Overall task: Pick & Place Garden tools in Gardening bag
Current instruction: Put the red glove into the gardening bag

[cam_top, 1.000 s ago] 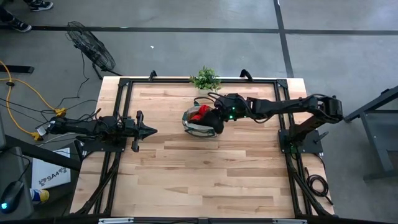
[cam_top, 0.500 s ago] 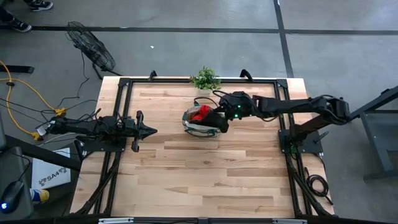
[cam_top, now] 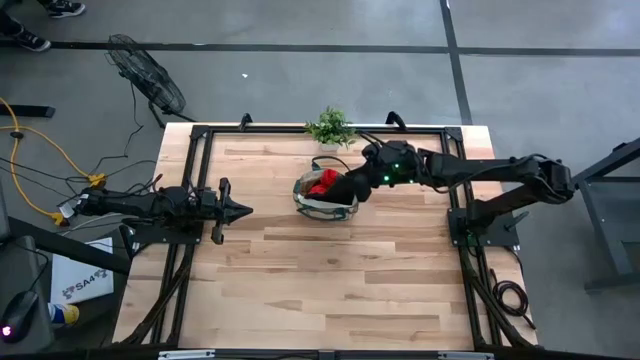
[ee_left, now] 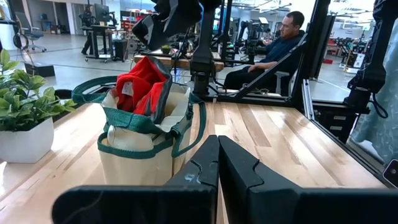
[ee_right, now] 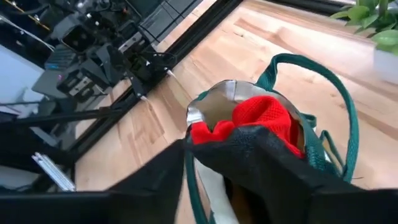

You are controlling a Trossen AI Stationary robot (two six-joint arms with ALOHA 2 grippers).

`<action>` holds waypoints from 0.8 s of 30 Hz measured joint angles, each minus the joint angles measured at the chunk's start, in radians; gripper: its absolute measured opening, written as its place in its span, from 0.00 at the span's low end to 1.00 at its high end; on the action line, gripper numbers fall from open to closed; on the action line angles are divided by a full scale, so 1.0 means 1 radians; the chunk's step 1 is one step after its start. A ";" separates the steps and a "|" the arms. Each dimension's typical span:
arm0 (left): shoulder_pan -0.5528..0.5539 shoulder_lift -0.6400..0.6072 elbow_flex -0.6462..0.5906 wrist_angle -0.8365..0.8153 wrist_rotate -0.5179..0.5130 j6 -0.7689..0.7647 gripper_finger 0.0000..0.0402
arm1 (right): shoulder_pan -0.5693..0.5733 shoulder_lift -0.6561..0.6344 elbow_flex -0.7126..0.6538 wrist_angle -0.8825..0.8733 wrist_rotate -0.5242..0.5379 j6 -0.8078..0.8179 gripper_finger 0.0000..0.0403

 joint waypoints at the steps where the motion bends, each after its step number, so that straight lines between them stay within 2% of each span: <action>1: 0.000 0.000 0.000 0.000 0.000 0.000 0.00 | -0.004 0.000 0.000 0.001 -0.011 0.010 0.40; 6: 0.000 0.000 0.000 0.000 0.000 0.000 0.00 | -0.015 0.000 0.000 0.044 -0.062 -0.022 0.11; 8: 0.000 0.000 0.000 0.000 0.000 0.000 0.00 | -0.015 0.000 0.000 0.054 -0.069 -0.049 0.04; 14: 0.000 0.000 0.000 0.000 0.000 0.000 0.00 | -0.015 0.008 0.061 -0.018 -0.065 -0.082 0.01; 24: 0.000 0.000 0.000 0.000 0.000 0.000 0.00 | -0.006 0.125 0.289 -0.349 -0.039 -0.179 0.01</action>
